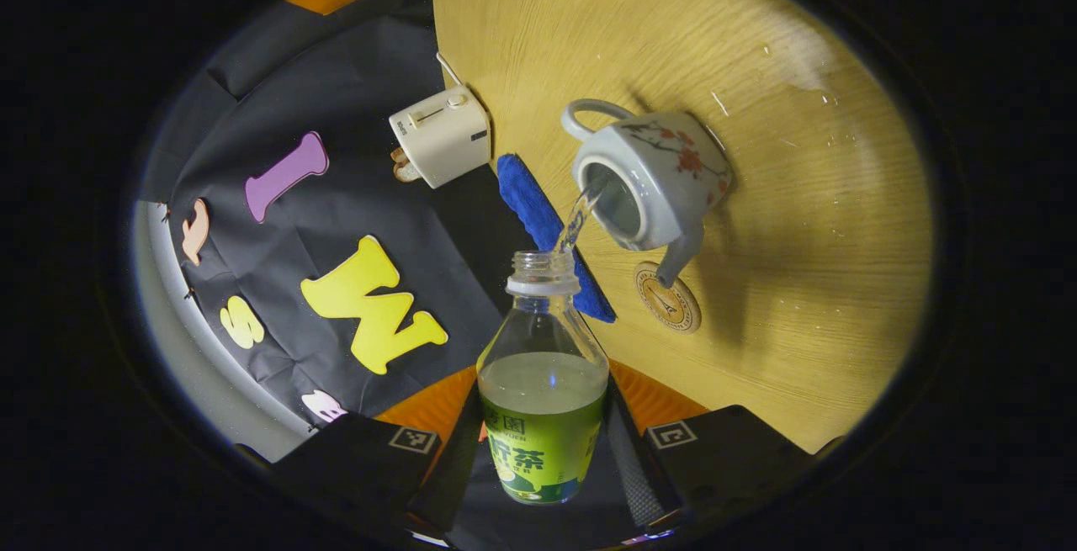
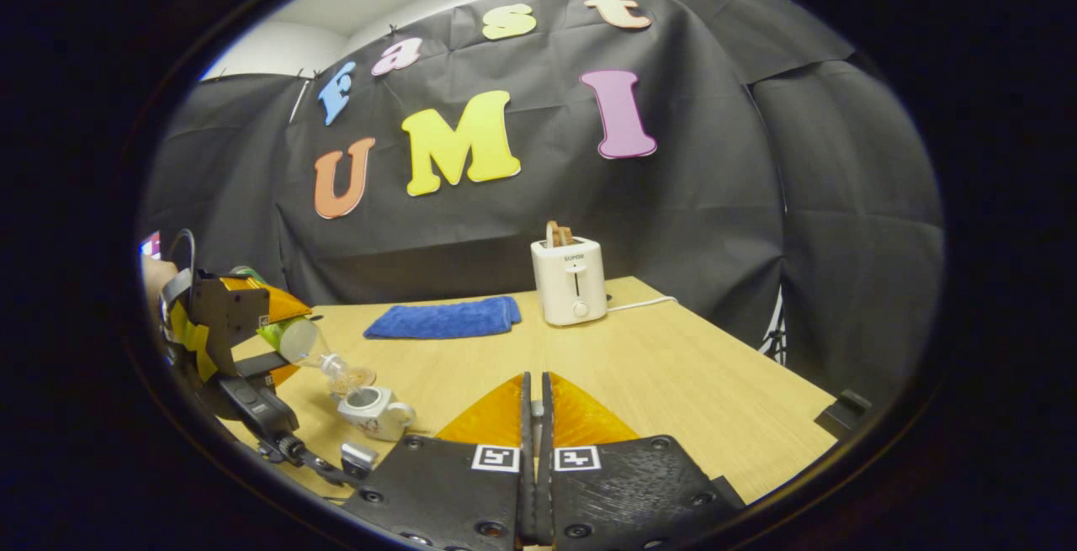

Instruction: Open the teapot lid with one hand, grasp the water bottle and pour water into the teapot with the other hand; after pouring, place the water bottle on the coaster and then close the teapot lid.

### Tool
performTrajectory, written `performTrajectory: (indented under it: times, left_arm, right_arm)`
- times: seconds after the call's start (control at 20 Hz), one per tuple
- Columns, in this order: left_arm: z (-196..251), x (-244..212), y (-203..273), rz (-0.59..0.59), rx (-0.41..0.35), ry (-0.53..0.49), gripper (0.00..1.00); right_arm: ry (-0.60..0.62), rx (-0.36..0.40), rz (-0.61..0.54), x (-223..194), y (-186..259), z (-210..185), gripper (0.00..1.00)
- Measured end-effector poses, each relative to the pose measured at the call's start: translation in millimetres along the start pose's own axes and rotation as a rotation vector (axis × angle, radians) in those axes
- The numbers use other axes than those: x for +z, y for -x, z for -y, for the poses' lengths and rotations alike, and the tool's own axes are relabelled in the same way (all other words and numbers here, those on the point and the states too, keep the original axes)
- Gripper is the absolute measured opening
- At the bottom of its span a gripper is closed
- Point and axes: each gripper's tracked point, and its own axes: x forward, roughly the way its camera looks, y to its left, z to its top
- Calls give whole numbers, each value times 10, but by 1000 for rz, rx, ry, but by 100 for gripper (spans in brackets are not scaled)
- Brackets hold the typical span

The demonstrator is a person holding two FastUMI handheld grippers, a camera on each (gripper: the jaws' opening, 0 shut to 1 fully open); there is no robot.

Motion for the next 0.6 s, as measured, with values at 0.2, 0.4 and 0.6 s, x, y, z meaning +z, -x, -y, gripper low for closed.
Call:
performTrajectory:
  times: [0.2,0.4,0.6]
  left_arm:
    - [-49,-9,35,-1,15,-14,76]
    - [-20,-11,78,3,15,-12,75]
    - [7,-17,89,7,5,-11,76]
  right_arm:
    - [13,3,11,43,48,-30,0]
    - [19,11,18,52,68,-63,0]
    - [13,20,-1,6,48,-97,0]
